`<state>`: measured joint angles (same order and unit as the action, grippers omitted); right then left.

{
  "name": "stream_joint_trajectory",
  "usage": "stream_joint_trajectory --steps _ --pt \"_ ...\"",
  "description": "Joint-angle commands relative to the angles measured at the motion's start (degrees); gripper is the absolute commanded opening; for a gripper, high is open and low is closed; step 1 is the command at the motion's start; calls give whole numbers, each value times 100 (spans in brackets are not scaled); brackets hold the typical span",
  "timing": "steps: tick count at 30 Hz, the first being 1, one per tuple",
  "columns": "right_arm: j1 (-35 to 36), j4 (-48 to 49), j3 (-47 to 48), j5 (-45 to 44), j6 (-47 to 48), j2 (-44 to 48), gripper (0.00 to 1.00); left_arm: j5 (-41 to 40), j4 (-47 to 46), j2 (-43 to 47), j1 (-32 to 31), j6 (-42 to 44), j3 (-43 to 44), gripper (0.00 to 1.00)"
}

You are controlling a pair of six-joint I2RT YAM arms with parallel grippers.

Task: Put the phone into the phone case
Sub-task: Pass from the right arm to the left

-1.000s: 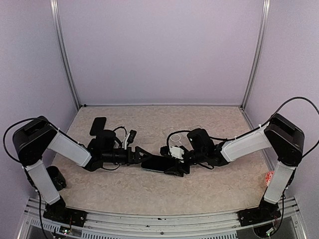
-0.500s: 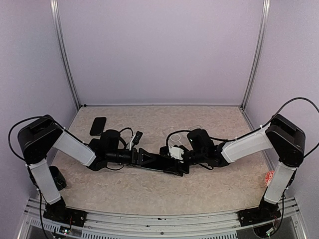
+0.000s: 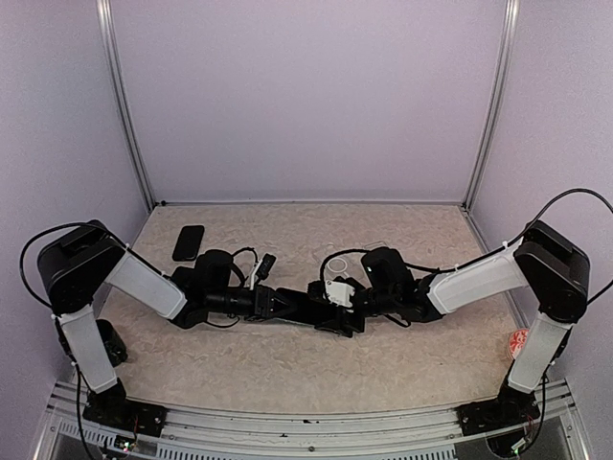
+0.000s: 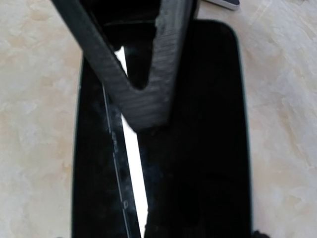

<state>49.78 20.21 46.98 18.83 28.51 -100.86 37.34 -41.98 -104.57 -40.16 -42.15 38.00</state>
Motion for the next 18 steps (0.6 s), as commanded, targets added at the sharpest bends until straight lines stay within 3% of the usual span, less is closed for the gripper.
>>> stream_joint_trajectory --steps 1,14,18 --pt "58 321 -81 -181 1 236 75 174 -182 -48 -44 40 166 14" --pt "58 460 -212 -458 -149 393 86 186 -214 -50 -97 56 199 0" --pt "58 439 -259 -589 -252 629 91 185 -207 2 -114 122 200 0"
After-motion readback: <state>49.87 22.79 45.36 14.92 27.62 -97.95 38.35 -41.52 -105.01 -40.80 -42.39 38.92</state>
